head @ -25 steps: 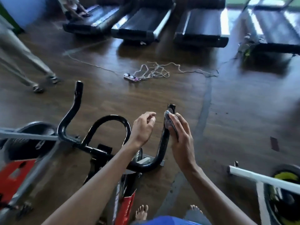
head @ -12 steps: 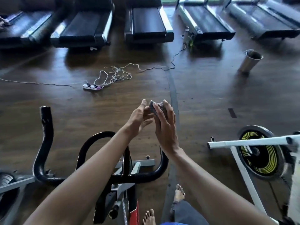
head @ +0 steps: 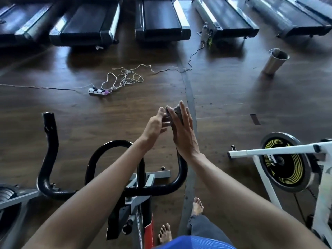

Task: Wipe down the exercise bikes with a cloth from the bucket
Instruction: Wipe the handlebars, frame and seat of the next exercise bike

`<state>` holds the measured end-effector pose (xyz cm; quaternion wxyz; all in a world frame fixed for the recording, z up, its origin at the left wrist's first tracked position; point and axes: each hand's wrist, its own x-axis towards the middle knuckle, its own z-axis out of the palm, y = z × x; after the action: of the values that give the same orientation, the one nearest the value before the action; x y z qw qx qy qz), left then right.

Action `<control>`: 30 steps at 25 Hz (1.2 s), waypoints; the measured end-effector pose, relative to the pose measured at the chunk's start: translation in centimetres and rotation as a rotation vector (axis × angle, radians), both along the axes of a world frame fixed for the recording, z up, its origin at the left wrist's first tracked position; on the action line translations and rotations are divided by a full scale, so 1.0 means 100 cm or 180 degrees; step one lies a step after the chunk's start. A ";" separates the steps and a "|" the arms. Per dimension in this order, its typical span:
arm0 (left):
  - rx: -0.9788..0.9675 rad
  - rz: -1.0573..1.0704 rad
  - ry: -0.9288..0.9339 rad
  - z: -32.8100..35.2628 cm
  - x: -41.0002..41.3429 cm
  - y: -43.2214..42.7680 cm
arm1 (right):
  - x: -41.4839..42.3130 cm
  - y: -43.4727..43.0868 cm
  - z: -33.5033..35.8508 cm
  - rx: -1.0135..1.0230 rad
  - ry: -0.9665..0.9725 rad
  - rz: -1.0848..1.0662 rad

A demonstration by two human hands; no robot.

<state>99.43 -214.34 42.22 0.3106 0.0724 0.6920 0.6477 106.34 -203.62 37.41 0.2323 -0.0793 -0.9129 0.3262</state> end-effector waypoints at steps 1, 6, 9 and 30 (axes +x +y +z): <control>-0.0494 0.0070 0.0725 -0.002 0.009 -0.011 | 0.006 -0.004 -0.004 0.0015 -0.0011 0.0039; -0.2254 -0.0085 0.2746 -0.037 0.091 -0.090 | 0.012 -0.007 -0.010 -0.0072 -0.0074 0.0009; -0.2595 -0.0300 0.2494 -0.054 0.116 -0.115 | 0.021 -0.014 -0.017 -0.0101 -0.0110 -0.0013; -0.2618 -0.0477 0.2652 -0.069 0.127 -0.121 | 0.103 -0.046 -0.008 -0.0572 -0.1155 -0.0177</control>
<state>112.09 -226.46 35.31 0.0600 0.2430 0.9430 0.2195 116.62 -208.19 36.60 0.0649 -0.1824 -0.9044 0.3801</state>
